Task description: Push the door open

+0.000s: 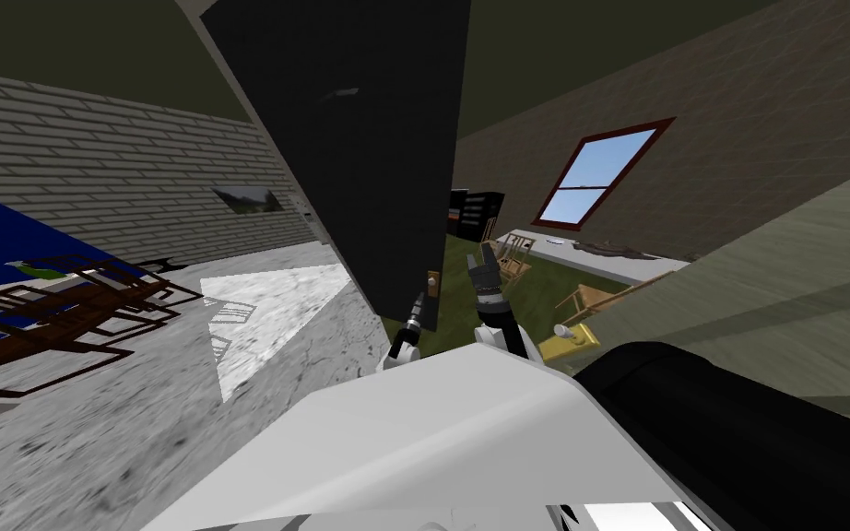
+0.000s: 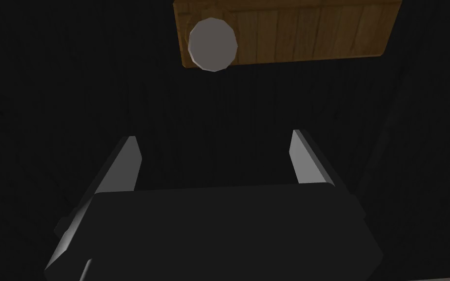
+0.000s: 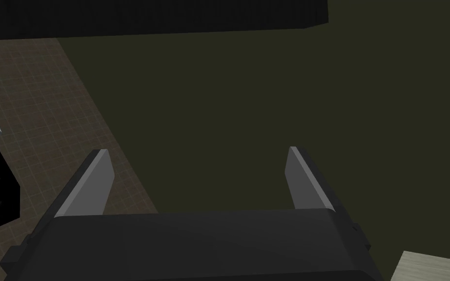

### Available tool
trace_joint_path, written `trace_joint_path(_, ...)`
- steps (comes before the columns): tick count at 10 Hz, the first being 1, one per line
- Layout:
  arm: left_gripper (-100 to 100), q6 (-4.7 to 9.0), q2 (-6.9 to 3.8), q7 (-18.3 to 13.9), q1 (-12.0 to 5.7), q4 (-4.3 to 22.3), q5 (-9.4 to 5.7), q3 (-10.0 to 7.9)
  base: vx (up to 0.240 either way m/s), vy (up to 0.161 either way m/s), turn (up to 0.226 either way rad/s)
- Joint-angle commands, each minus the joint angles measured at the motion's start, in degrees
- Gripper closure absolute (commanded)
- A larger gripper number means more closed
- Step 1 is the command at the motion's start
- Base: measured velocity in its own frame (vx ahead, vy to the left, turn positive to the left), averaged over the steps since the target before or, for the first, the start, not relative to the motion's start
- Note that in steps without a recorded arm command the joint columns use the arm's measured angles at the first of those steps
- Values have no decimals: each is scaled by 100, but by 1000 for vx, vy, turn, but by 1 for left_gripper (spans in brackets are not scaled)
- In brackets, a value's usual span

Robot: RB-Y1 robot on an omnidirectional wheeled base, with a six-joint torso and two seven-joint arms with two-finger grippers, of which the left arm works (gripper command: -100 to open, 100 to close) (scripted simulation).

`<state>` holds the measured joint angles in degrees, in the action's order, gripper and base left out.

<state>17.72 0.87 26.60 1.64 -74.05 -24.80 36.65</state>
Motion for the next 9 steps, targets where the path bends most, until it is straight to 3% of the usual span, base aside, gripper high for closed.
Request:
trace_joint_path(1,-100,0,0,0,0,0,0,0,-90,51,-6)
trace_joint_path(2,-100,11,-155,-10,-39,43,11,-24,66,-52,-35)
trace_joint_path(5,-100,19,-224,-25,-90,91,30,-69,169,-101,-13)
trace_joint_path(7,-100,27,-150,-42,-144,141,49,-117,173,-108,-21)
trace_joint_path(9,-100,34,26,-55,-186,181,65,-155,167,-147,-18)
